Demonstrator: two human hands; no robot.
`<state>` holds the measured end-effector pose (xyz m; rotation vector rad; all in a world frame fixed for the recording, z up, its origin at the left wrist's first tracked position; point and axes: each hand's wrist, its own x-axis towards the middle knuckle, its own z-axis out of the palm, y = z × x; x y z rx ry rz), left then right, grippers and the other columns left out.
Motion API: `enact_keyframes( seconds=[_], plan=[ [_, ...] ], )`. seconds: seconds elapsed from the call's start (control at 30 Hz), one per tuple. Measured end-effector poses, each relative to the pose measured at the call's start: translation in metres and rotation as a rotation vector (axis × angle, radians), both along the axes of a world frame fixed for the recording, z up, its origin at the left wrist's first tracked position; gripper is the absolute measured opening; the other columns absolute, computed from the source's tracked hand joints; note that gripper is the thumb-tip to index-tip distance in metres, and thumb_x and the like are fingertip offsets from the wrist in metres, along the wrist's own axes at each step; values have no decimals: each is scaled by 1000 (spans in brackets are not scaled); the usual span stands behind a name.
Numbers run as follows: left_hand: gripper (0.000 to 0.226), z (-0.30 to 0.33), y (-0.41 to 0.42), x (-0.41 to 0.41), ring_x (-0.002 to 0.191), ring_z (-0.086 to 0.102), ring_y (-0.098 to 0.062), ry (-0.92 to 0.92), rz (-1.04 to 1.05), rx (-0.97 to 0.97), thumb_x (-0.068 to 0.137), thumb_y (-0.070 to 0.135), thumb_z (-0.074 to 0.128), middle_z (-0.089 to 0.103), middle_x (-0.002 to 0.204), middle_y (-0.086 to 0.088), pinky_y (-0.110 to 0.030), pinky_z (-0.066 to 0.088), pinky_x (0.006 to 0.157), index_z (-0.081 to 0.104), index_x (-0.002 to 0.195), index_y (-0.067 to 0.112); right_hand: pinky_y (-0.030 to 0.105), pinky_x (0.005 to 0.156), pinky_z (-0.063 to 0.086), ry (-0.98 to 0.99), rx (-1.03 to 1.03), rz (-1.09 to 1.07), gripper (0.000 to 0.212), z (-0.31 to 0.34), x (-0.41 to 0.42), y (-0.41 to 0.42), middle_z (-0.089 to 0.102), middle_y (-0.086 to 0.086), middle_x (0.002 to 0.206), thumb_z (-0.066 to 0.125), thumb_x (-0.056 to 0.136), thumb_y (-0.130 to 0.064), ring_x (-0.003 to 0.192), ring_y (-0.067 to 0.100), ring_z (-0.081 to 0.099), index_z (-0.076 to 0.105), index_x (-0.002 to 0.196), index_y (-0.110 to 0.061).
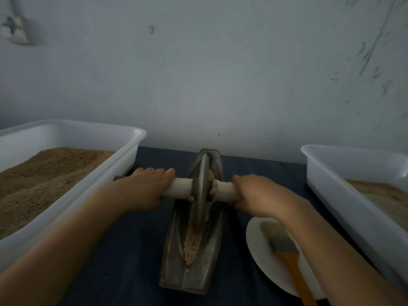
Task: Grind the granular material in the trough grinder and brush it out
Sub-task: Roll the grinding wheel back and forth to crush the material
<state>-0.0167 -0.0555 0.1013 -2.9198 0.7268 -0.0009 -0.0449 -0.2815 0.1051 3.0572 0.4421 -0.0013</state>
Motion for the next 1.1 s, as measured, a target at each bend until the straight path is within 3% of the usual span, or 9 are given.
enact_keyframes(
  seconds=[0.13, 0.37, 0.5, 0.6, 0.7, 0.8, 0.93, 1.03, 1.1],
  plan=[
    [32, 22, 8, -20, 81, 44, -4, 310, -22, 34, 93, 24, 53, 43, 90, 12, -19, 35, 75, 26, 109, 29, 24, 59, 37, 230, -18, 16, 27, 22, -23, 6, 56, 4, 97, 60, 88, -26, 81, 14, 51, 55, 110, -10],
    [28, 25, 10, -20, 87, 50, -9, 390, -21, 8, 92, 22, 54, 47, 94, 8, -23, 41, 78, 32, 108, 27, 22, 54, 34, 281, -10, 35, 25, 26, -28, 7, 52, -1, 85, 60, 88, -29, 75, 13, 51, 55, 105, -11],
    [26, 9, 5, 1, 94, 48, -10, 190, -23, -57, 92, 19, 53, 47, 103, 6, -24, 39, 84, 31, 104, 27, 27, 60, 34, 115, 16, -15, 23, 9, -6, 2, 53, 1, 93, 58, 88, -26, 79, 15, 50, 49, 106, -15],
    [30, -9, 0, 17, 109, 47, -16, -97, -1, -91, 91, 22, 52, 47, 120, 2, -31, 36, 95, 36, 117, 22, 30, 69, 25, -180, 12, -28, 20, -10, 11, -3, 57, 4, 107, 53, 89, -28, 94, 23, 53, 45, 104, -16],
    [34, -27, -7, 26, 110, 44, -19, -350, 24, -151, 89, 21, 52, 45, 120, 1, -31, 32, 92, 38, 120, 21, 33, 72, 24, -389, -1, -53, 24, -24, 21, -4, 56, 2, 108, 55, 87, -27, 100, 23, 51, 46, 107, -17],
    [35, -33, -8, 26, 107, 45, -18, -428, 12, -199, 88, 21, 53, 46, 119, 1, -30, 30, 91, 41, 121, 21, 33, 75, 28, -459, -1, -50, 23, -29, 24, -4, 56, 1, 107, 55, 87, -25, 99, 22, 51, 47, 108, -17],
    [39, -25, -4, 19, 112, 45, -17, -323, 11, -138, 89, 23, 54, 45, 123, 1, -31, 33, 96, 35, 123, 21, 31, 69, 24, -322, -5, -20, 23, -20, 16, -6, 56, 3, 108, 52, 90, -27, 98, 23, 52, 46, 109, -15],
    [41, -8, -1, 8, 114, 46, -16, -111, 1, -36, 91, 25, 54, 46, 126, 2, -31, 34, 97, 31, 125, 22, 28, 62, 27, -103, 9, -1, 16, -7, 4, -3, 57, 5, 105, 53, 90, -23, 87, 20, 51, 46, 102, -15],
    [40, 6, 1, -2, 102, 49, -12, 87, -5, -17, 91, 25, 55, 49, 121, 3, -25, 36, 88, 31, 124, 24, 25, 56, 31, 58, 15, 1, 19, 5, -5, 1, 56, 4, 101, 55, 89, -22, 80, 15, 48, 49, 104, -13]
  ],
)
